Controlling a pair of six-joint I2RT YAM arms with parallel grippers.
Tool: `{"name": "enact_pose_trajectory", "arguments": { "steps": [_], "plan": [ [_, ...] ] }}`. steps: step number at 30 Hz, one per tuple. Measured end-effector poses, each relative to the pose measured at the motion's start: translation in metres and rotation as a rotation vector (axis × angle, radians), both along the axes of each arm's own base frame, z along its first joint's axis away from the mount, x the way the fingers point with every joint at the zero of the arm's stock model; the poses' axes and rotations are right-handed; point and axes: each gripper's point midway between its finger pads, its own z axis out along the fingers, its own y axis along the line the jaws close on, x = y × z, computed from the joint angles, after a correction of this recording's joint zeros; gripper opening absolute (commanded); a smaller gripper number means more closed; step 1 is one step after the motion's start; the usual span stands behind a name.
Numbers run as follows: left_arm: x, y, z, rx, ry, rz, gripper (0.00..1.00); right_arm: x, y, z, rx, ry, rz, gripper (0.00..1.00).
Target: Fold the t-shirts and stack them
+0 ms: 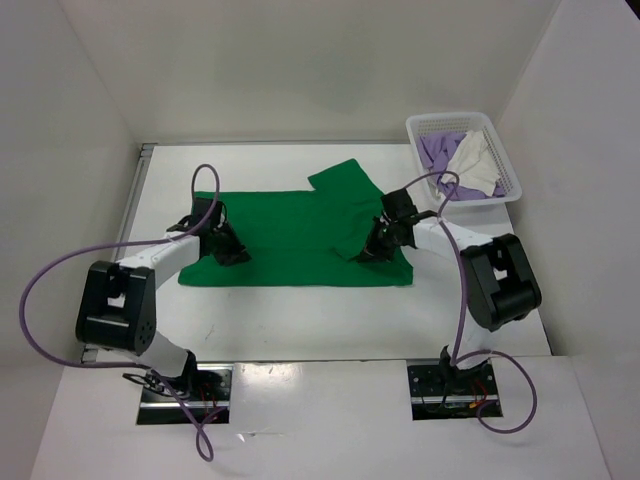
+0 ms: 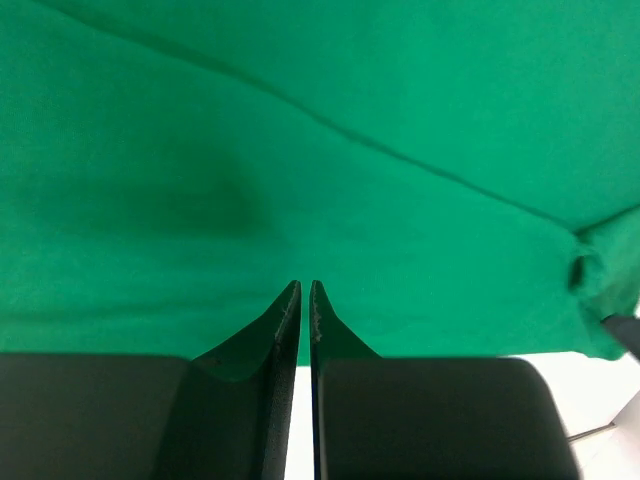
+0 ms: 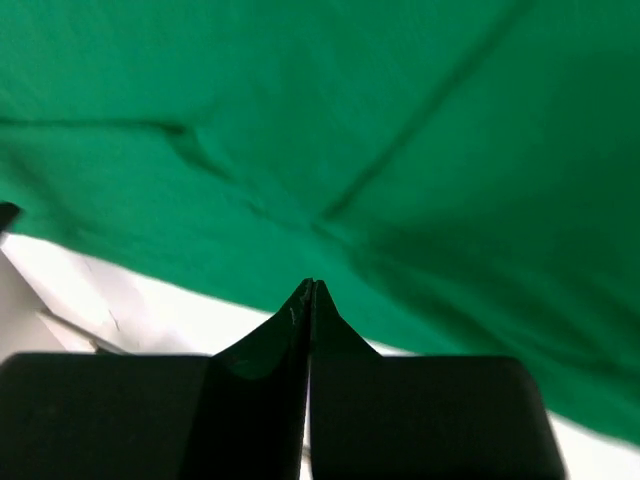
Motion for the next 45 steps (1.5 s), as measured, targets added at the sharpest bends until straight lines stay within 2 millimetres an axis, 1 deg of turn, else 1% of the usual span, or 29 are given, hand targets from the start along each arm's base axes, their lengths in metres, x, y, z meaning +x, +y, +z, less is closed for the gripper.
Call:
{"name": "enact_pose_trajectory", "arguments": {
  "steps": [3,4,8,11,14,16,20,26,29,37,42,45],
  "plan": [
    [-0.003,-0.004,-0.014,-0.001,0.045,0.002,0.13,0.013,0.006,-0.004,-0.002,-0.016,-0.001,0.0],
    [-0.002,-0.003,-0.015,-0.001,0.048,0.005,0.14,0.016,0.007,-0.005,-0.003,-0.02,-0.003,0.0],
    [0.002,-0.001,-0.015,-0.003,0.033,0.016,0.14,0.023,0.007,-0.011,-0.013,-0.026,-0.011,0.0],
    [0.003,0.008,-0.017,0.0,0.033,0.04,0.14,0.027,0.007,-0.017,-0.025,-0.017,-0.014,0.0],
    [0.001,0.015,-0.021,0.005,0.043,0.062,0.15,0.029,0.006,-0.021,-0.036,-0.013,-0.018,0.0],
    [0.0,0.017,-0.023,0.007,0.047,0.067,0.15,0.029,0.005,-0.022,-0.045,-0.011,-0.02,0.0],
    [-0.001,0.019,-0.024,0.011,0.051,0.07,0.15,0.037,0.005,-0.025,-0.058,-0.013,-0.017,0.0],
    [0.0,0.029,-0.026,0.022,0.05,0.095,0.15,0.035,0.004,-0.027,-0.067,-0.007,-0.011,0.0],
    [-0.003,0.033,-0.03,0.032,0.058,0.095,0.16,0.031,0.002,-0.028,-0.075,0.012,-0.011,0.0],
    [-0.008,0.036,-0.034,0.038,0.072,0.095,0.16,0.028,0.001,-0.026,-0.076,0.017,-0.01,0.0],
    [-0.008,0.036,-0.034,0.039,0.072,0.094,0.18,0.03,0.004,-0.033,-0.076,0.037,-0.007,0.0],
    [-0.008,0.037,-0.034,0.039,0.071,0.095,0.18,0.035,0.006,-0.032,-0.075,0.029,-0.002,0.0]
  ]
}}
